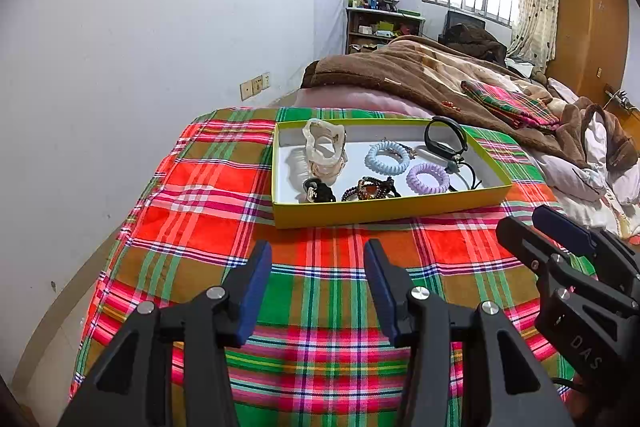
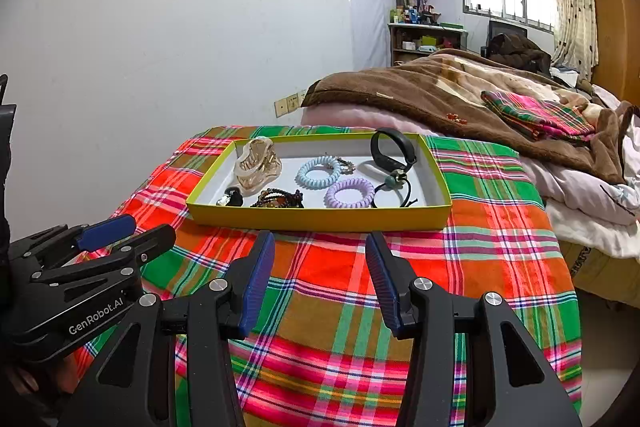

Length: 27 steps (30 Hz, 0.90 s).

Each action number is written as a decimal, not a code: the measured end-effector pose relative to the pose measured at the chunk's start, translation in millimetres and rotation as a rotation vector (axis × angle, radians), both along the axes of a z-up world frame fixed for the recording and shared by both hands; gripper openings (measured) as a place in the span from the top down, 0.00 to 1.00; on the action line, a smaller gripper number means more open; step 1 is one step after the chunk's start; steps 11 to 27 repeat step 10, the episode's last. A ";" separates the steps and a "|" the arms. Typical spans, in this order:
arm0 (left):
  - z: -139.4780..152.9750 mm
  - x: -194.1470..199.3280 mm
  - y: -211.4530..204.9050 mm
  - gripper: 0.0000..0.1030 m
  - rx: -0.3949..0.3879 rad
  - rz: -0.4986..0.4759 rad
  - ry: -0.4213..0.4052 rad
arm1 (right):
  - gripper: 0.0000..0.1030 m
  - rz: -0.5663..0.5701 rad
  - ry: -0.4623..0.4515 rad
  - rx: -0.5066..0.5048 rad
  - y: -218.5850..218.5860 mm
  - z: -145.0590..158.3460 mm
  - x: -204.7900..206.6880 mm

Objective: Organize jewelry

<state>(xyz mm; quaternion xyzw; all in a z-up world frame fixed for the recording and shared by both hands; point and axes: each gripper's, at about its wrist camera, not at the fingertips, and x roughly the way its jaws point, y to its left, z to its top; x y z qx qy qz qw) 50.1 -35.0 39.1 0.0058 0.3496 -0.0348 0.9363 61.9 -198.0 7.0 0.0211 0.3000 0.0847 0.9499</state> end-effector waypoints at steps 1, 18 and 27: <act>-0.2 0.1 0.0 0.52 -0.001 -0.001 0.001 | 0.53 0.000 -0.001 -0.001 -0.1 -0.6 -0.2; -0.2 -0.4 -0.2 0.52 -0.003 0.007 0.004 | 0.53 -0.001 -0.003 -0.001 -0.8 -0.6 -0.3; -0.2 -0.4 -0.2 0.52 -0.003 0.007 0.004 | 0.53 -0.001 -0.003 -0.001 -0.8 -0.6 -0.3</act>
